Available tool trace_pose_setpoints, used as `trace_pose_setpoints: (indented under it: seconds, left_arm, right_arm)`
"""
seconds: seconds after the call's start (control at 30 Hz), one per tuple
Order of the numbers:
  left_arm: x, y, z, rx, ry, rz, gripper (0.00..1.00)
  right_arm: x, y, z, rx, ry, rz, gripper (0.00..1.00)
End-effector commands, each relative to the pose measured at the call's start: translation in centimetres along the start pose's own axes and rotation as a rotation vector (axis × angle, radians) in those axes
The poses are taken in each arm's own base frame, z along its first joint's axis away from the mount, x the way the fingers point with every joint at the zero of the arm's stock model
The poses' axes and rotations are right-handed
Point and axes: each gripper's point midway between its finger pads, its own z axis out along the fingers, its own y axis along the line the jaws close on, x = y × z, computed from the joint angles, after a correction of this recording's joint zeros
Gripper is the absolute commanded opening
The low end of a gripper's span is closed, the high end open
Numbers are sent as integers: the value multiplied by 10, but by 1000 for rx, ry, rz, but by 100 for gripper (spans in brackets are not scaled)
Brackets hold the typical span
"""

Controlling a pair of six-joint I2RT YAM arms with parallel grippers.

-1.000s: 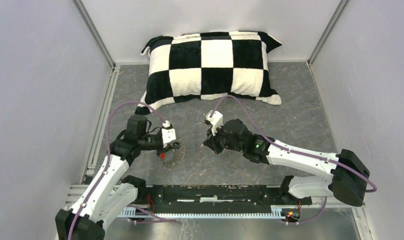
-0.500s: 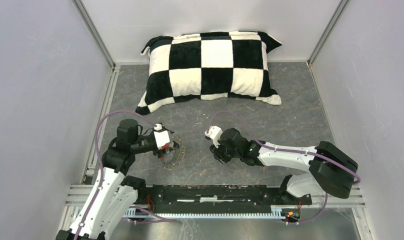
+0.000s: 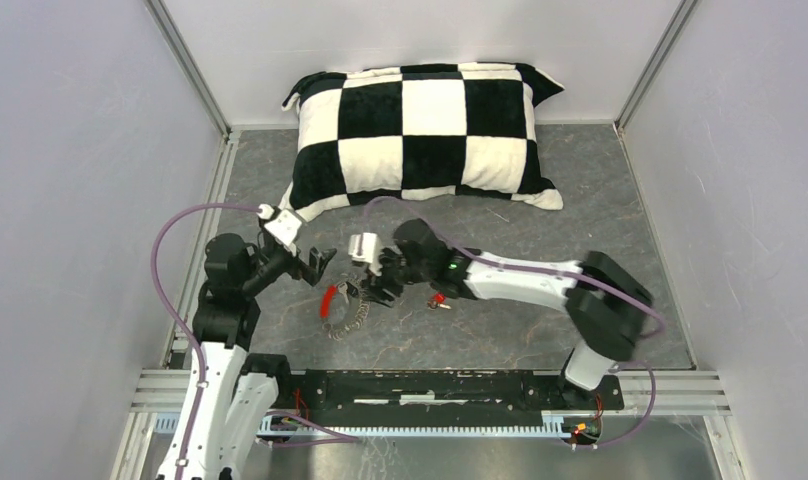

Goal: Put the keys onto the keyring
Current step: Move the keyring to the center of the board.

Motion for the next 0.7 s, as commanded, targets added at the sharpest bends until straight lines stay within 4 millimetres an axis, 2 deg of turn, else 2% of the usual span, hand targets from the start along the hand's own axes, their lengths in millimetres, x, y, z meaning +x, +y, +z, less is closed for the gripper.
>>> trace_pose_setpoints:
  seconds: [0.0, 0.03, 0.1, 0.27, 0.43, 0.53, 0.67]
  left_arm:
    - [-32, 23, -7, -95, -50, -84, 100]
    - [-34, 23, -9, -93, -50, -81, 100]
    - [-35, 23, -11, -100, -45, -94, 100]
    - [-34, 21, -15, -97, -30, -83, 100]
    - [-35, 16, -16, -72, -34, -65, 100]
    - [-43, 10, -16, -31, -56, -37, 100]
    - [-52, 16, -12, -46, -97, -31, 100]
  right_arm:
    - [-24, 14, 51, -169, -41, -150, 66]
    - [-26, 13, 61, -178, -44, -157, 65]
    - [-18, 6, 83, -166, -16, -160, 65]
    - [-4, -16, 114, -61, 54, -185, 64]
    - [9, -30, 133, -3, 100, -199, 65]
    - [31, -38, 141, 39, 168, -174, 65]
    - [60, -40, 140, 92, 218, -102, 63]
